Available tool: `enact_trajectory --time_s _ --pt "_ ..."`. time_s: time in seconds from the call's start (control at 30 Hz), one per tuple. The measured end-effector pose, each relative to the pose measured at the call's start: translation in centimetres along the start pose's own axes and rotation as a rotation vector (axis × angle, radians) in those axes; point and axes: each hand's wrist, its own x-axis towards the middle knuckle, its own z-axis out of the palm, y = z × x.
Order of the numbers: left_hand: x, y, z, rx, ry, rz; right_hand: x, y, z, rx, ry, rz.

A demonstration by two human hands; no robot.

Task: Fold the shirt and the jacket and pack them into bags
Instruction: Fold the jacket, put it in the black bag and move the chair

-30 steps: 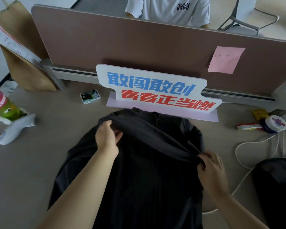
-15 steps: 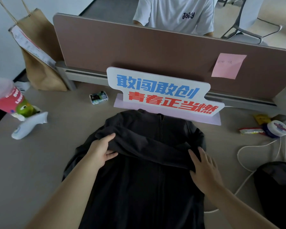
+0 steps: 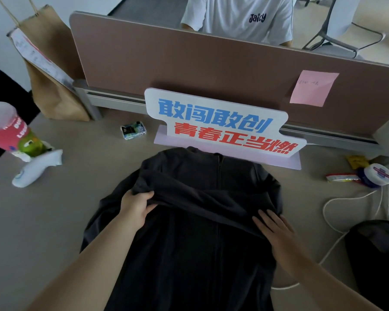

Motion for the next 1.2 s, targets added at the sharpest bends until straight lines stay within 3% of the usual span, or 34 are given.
enact_trajectory --time_s 0.2,0.4,0.47,0.6,0.67,0.77,0.87,1.0,1.07,1.2 --pt "-0.7 1.2 -2.1 0.216 0.056 0.118 0.6 -3.6 -1.4 0.077 -0.064 0.220" --pt "-3.2 1.2 -7.0 0.633 0.144 0.206 3.5 -10.7 -4.2 0.275 -0.007 0.134" --pt "-4.5 1.2 -8.7 0.654 0.196 0.150 4.4 -14.0 -4.8 0.349 -0.019 0.057" --pt "-7.7 0.1 -12.1 0.569 0.096 -0.219 5.1 -20.6 -5.2 0.416 -0.122 -0.152" --pt "-8.5 -1.1 -14.1 0.649 0.079 -0.292 4.9 -23.1 -4.4 0.401 -0.224 -0.215" --pt "-8.4 -2.3 -16.6 0.991 0.217 -0.093 4.3 -25.0 -2.9 0.212 -0.337 -0.272" --pt "-8.6 -2.2 -17.2 1.338 0.316 0.066 4.3 -25.6 -2.3 0.096 -0.333 -0.275" --pt "-8.2 -1.0 -19.7 1.248 0.533 0.028 4.4 -25.7 -2.6 0.062 -0.368 -0.273" --pt "-8.1 -0.2 -21.4 1.207 0.452 -0.025 4.4 -25.9 -2.6 0.042 -0.374 -0.268" --pt "-9.7 -0.4 -21.3 1.061 0.019 -0.246 3.9 -26.5 -2.5 -0.002 -0.385 -0.253"
